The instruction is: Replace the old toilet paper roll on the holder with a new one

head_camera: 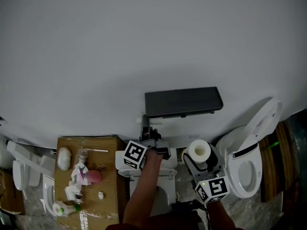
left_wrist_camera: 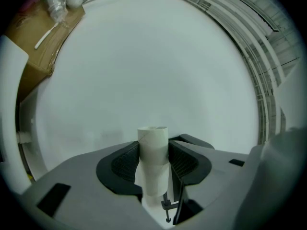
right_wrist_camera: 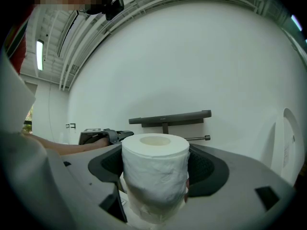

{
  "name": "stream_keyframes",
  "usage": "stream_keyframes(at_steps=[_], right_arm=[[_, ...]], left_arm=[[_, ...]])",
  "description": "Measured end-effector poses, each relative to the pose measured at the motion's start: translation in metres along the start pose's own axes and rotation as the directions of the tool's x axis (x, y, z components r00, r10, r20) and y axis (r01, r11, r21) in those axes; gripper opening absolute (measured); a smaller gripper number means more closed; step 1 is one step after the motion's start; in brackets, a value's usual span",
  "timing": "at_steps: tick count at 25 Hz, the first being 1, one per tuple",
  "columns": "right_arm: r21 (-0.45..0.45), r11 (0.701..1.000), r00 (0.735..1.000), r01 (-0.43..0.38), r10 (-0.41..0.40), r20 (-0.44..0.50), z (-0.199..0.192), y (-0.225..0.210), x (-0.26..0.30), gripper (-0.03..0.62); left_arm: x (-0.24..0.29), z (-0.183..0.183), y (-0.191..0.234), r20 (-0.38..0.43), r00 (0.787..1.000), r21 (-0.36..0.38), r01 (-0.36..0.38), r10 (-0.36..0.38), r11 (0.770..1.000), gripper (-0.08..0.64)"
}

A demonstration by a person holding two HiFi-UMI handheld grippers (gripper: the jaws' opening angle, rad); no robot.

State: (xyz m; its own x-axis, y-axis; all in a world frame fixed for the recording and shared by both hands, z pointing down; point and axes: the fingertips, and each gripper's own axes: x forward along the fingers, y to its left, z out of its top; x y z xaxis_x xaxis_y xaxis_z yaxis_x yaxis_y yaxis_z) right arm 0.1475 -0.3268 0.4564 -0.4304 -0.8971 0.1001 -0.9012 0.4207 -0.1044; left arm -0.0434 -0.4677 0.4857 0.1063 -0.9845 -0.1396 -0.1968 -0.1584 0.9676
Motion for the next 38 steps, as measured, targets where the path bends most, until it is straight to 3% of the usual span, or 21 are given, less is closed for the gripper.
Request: stream_keyframes(at_steps=[9, 13, 17, 20, 23, 25, 27, 29, 31, 32, 33, 34, 36, 38], right_arm=[[-0.001, 0.998, 0.998, -0.056, 0.056, 0.000, 0.004, 0.020, 0.013, 0.385], [-0.006, 0.997, 0.997, -0.082, 0.082, 0.003, 0.006, 0.033, 0.018, 0.385], [-0.003, 0.995, 0.995, -0.095, 0.095, 0.004, 0.007, 0.041, 0.020, 0.385], [-0.003, 0.994, 0.994, -0.105, 0.105, 0.006, 0.008, 0.047, 0.022, 0.385], [-0.011, 0.992, 0.992, -0.122, 0.123, 0.006, 0.010, 0.054, 0.023, 0.385], [-0.012, 0.991, 0.991, -0.131, 0.131, 0.006, 0.010, 0.059, 0.023, 0.385], [-0.016, 0.990, 0.990, -0.139, 0.139, 0.008, 0.011, 0.062, 0.024, 0.385], [-0.020, 0.989, 0.989, -0.144, 0.145, 0.010, 0.013, 0.065, 0.024, 0.385], [-0.015, 0.990, 0.990, -0.144, 0.144, 0.010, 0.014, 0.068, 0.024, 0.385], [-0.014, 0.989, 0.989, -0.145, 0.145, 0.009, 0.013, 0.069, 0.024, 0.385], [-0.017, 0.989, 0.989, -0.149, 0.149, 0.006, 0.013, 0.071, 0.025, 0.385], [-0.021, 0.988, 0.988, -0.153, 0.154, 0.004, 0.012, 0.074, 0.026, 0.385], [-0.018, 0.988, 0.988, -0.155, 0.155, -0.003, 0.010, 0.078, 0.029, 0.385], [-0.008, 0.988, 0.988, -0.157, 0.157, -0.015, 0.006, 0.082, 0.032, 0.385]], left_arm=[[-0.016, 0.045, -0.003, 0.092, 0.996, 0.003, 0.010, -0.010, 1.000, 0.204], [-0.026, 0.063, -0.003, 0.112, 0.994, 0.046, 0.003, -0.008, 0.999, 0.202], [-0.039, 0.074, -0.016, 0.102, 0.995, 0.183, 0.004, -0.023, 0.983, 0.201], [-0.050, 0.078, -0.031, 0.071, 0.997, 0.353, 0.006, -0.033, 0.936, 0.201], [-0.062, 0.080, -0.047, 0.044, 0.998, 0.544, 0.005, -0.035, 0.839, 0.201], [-0.071, 0.077, -0.058, 0.025, 0.999, 0.670, 0.004, -0.028, 0.742, 0.201], [-0.078, 0.074, -0.064, 0.010, 1.000, 0.786, -0.023, 0.024, 0.617, 0.201], [-0.087, 0.071, -0.065, 0.022, 0.995, 0.885, -0.066, 0.100, 0.461, 0.199], [-0.099, 0.067, -0.070, 0.045, 0.991, 0.950, -0.082, 0.129, 0.301, 0.199], [-0.106, 0.064, -0.073, 0.050, 0.991, 0.968, -0.079, 0.126, 0.239, 0.198], [-0.112, 0.061, -0.077, 0.050, 0.992, 0.978, -0.072, 0.117, 0.194, 0.198], [-0.116, 0.059, -0.081, 0.048, 0.993, 0.984, -0.065, 0.103, 0.167, 0.198], [-0.122, 0.055, -0.088, 0.045, 0.996, 0.988, -0.055, 0.077, 0.142, 0.198], [-0.127, 0.054, -0.090, 0.045, 0.997, 0.990, -0.054, 0.069, 0.132, 0.198]])
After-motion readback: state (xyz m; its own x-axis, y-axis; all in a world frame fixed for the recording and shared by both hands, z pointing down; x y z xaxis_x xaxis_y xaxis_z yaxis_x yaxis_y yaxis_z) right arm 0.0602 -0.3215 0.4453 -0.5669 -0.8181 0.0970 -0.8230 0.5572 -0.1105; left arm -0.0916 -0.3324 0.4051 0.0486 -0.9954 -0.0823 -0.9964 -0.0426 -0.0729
